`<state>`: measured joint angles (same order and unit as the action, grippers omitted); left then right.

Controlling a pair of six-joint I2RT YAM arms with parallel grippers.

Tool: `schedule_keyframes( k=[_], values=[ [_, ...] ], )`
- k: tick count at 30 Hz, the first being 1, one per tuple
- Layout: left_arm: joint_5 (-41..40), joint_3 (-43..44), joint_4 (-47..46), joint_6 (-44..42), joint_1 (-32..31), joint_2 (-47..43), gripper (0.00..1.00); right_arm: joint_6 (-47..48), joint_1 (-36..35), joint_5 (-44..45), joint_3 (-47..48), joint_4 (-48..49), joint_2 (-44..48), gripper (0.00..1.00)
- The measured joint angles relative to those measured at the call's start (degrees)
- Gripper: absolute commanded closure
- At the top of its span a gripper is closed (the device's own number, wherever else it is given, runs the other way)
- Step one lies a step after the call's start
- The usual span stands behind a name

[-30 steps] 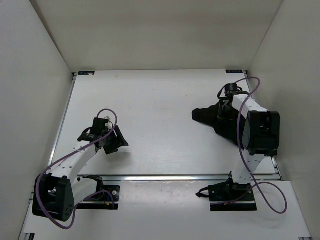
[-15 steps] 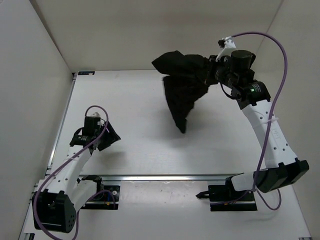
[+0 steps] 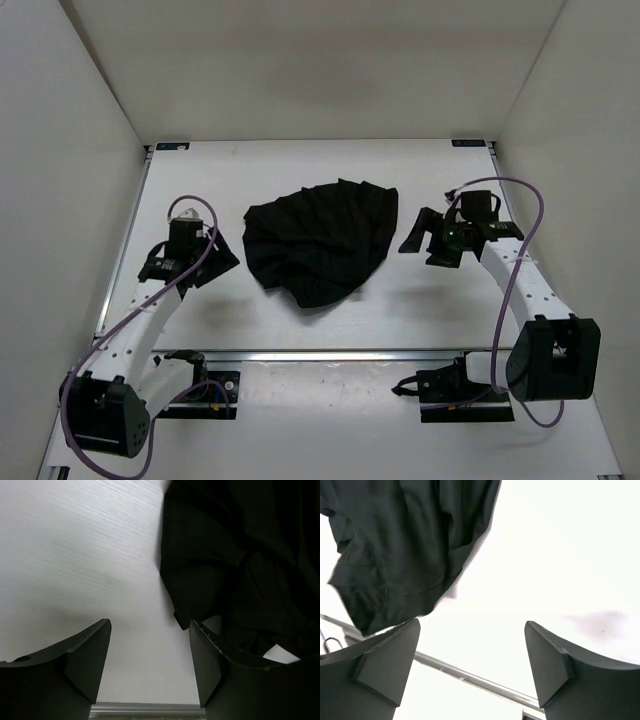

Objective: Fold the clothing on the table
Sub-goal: Move the skirt to the center of the board, then flatten the skirt out

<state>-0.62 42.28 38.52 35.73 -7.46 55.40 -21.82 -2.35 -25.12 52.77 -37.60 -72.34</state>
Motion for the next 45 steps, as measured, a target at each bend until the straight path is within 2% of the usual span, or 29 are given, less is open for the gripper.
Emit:
schedule_keyframes(
  k=[5,8,14,21,24,25,26,27,30,31,32,36,39,42,45],
  values=[
    [3.41,-0.02,-3.04,4.33,-8.55,9.11,0.26,0.76,-4.15,2.97,5.44,0.37,-1.01,0.38],
    [5.64,-0.50,-6.27,8.61,-14.67,13.40,0.27,0.22,-10.97,4.85,8.13,2.54,-4.39,0.41],
    [8.20,-1.68,-10.75,16.70,-20.90,14.47,0.27,0.42,-24.24,9.22,11.50,3.17,-12.63,0.41],
    [6.99,-1.68,-13.53,25.05,-28.33,13.62,0.29,2.51,-29.51,13.60,16.46,2.80,-17.53,0.38],
    [7.06,-1.70,-15.06,27.36,-30.82,15.87,0.39,3.41,-29.90,15.10,18.36,2.62,-19.26,0.35],
    [7.13,-1.75,-15.63,27.98,-31.41,16.96,0.54,3.61,-30.01,15.72,19.08,2.36,-20.15,0.35],
    [7.21,-1.92,-16.35,28.76,-32.02,18.10,0.81,3.80,-30.21,16.46,19.61,2.10,-21.00,0.35],
    [7.19,-2.19,-16.87,29.64,-32.39,18.84,1.00,4.09,-30.40,17.18,20.31,1.42,-22.25,0.37],
    [7.32,-3.17,-17.66,30.67,-33.24,20.20,1.00,4.50,-32.00,19.85,23.85,-2.45,-27.43,0.42],
    [7.34,-3.32,-17.66,30.84,-33.33,20.31,1.00,4.59,-32.76,21.11,25.29,-4.04,-29.42,0.66],
    [7.37,-3.34,-17.68,30.95,-33.33,20.31,1.00,5.03,-33.64,22.60,26.58,-5.33,-31.41,1.00],
    [7.50,-3.32,-17.59,30.47,-32.13,19.87,1.00,4.20,-35.80,26.38,28.81,-10.51,-34.27,1.00],
    [7.85,-1.68,-14.32,27.58,-27.58,18.53,1.00,3.87,-34.86,25.03,29.51,-11.28,-31.71,1.00],
    [7.17,5.44,-9.05,22.01,-18.45,18.21,1.00,1.62,-28.70,16.22,26.73,-4.72,-23.21,1.00],
    [5.01,18.97,-3.74,15.56,-10.67,19.54,1.00,-3.45,-18.32,6.27,21.77,5.60,-11.47,1.00]
  ],
)
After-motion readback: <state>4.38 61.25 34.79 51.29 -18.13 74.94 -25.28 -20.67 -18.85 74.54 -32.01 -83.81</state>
